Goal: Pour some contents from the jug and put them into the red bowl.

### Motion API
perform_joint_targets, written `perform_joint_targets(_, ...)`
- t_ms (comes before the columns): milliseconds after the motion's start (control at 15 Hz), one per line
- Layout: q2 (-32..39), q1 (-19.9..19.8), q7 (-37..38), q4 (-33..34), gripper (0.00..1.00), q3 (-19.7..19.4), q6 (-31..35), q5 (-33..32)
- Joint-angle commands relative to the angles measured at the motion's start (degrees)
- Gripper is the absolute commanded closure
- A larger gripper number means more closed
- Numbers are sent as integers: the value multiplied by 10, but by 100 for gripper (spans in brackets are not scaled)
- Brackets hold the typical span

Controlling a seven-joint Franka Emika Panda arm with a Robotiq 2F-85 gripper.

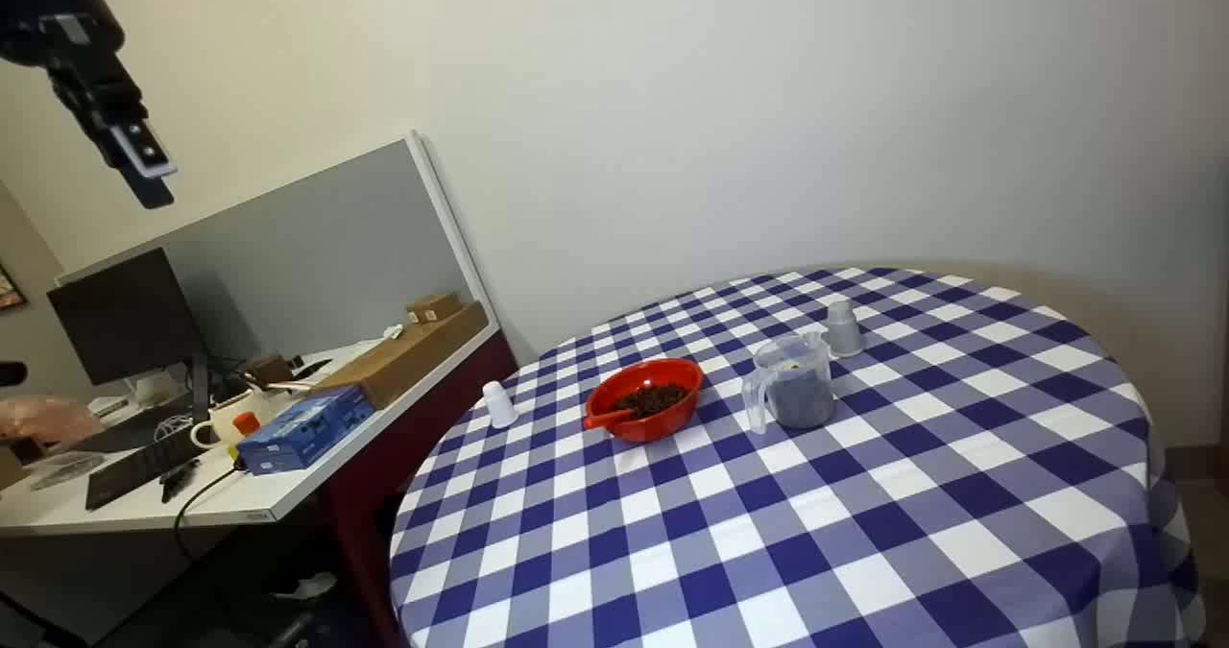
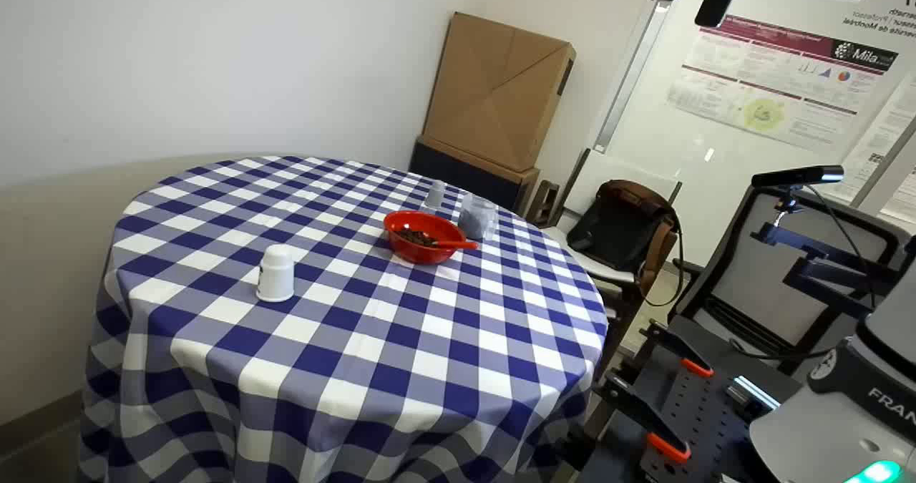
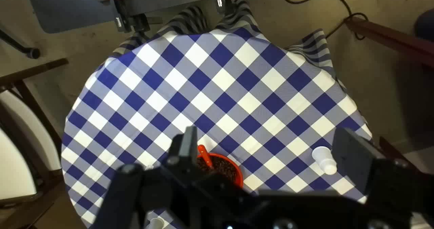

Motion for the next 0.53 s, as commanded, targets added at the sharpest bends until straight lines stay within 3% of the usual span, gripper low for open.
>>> perform_joint_targets(0, 1, 3, 2, 1, 0, -2, -1, -2)
perform_joint_targets(267, 41, -14, -53, 12, 0, -45, 42, -22)
perform_joint_targets(467, 114, -55, -87, 34, 0, -94, 111, -53)
